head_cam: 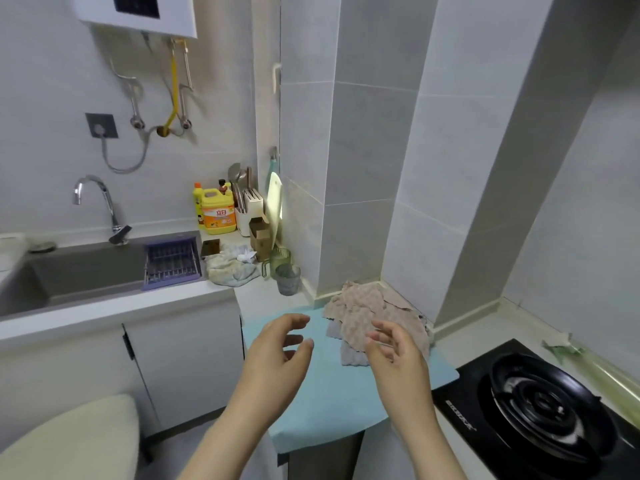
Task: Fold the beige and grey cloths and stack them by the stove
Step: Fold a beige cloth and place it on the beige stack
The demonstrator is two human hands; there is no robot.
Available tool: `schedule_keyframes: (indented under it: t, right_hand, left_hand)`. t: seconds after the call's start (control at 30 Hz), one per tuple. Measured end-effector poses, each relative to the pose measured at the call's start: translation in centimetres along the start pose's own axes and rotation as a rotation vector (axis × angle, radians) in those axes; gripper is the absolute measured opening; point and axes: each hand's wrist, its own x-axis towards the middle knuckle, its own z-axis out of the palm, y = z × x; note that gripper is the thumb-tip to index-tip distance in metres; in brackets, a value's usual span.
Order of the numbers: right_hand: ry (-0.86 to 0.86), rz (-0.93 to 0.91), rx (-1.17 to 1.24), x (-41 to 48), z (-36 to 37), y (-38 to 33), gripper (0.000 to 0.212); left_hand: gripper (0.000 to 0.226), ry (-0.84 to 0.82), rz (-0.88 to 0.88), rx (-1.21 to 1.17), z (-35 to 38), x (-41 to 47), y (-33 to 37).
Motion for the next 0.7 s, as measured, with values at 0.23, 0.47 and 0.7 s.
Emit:
schedule_keyframes:
  t: [0.23, 0.47, 0.7]
  right_hand:
    - [0.118, 0.033, -0.024, 4.8, 7.9, 0.4, 0.025]
    - [0.312, 0.139, -0.066, 8.0, 13.7, 1.4, 0.026]
    - [0.448, 0.224, -0.125, 13.1, 14.9, 4.4, 0.025]
  left_hand:
    - [0.025, -0.111, 0.084, -0.010, -4.1, 9.8, -4.8]
    - [0.024, -0.299, 0.131, -0.021, -5.9, 18.6, -8.3]
    - [0.023, -0.474, 0.170, -0.037, -2.7, 25.7, -10.2]
